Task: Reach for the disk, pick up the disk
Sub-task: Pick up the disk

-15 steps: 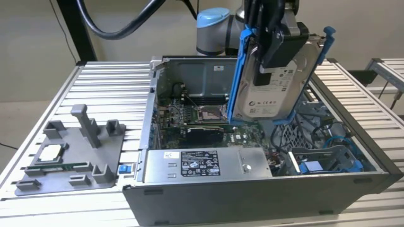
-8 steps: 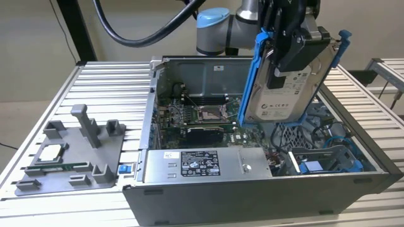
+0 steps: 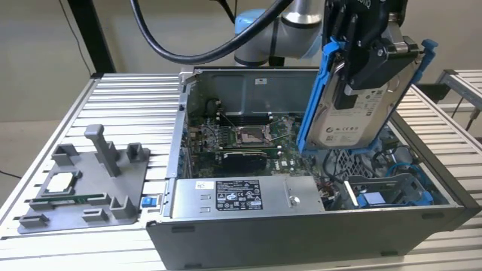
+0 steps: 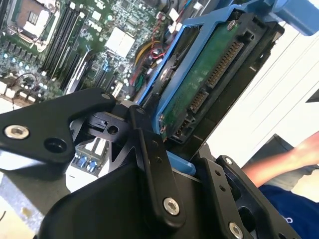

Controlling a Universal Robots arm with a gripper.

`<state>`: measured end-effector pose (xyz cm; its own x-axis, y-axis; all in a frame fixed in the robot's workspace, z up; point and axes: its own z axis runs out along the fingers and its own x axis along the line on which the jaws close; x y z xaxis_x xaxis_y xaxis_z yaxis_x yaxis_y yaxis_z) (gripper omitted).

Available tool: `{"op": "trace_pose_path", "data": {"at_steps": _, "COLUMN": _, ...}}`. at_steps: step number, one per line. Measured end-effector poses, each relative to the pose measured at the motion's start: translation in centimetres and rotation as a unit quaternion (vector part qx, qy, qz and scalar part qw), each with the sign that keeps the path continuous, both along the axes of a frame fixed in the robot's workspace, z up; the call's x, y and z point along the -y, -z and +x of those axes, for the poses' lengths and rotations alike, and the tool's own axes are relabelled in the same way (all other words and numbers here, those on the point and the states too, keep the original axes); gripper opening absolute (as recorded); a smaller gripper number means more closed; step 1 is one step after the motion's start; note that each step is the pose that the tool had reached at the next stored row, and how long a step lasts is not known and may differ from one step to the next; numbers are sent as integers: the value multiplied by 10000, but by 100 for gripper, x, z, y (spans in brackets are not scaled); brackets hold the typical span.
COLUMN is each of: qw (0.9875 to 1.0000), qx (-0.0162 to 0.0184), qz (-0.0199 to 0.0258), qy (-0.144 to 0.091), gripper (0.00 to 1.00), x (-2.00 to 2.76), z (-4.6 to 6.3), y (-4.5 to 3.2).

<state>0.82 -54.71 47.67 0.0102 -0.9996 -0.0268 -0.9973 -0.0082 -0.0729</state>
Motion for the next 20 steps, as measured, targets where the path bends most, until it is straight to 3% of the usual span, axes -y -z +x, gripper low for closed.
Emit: {"op": "trace_pose_path", "data": {"at_steps": 20, "qw": 10000, "qx": -1, "qz": 0, "qy": 0, "gripper": 0, "x": 101, "z": 395, "y": 38}}
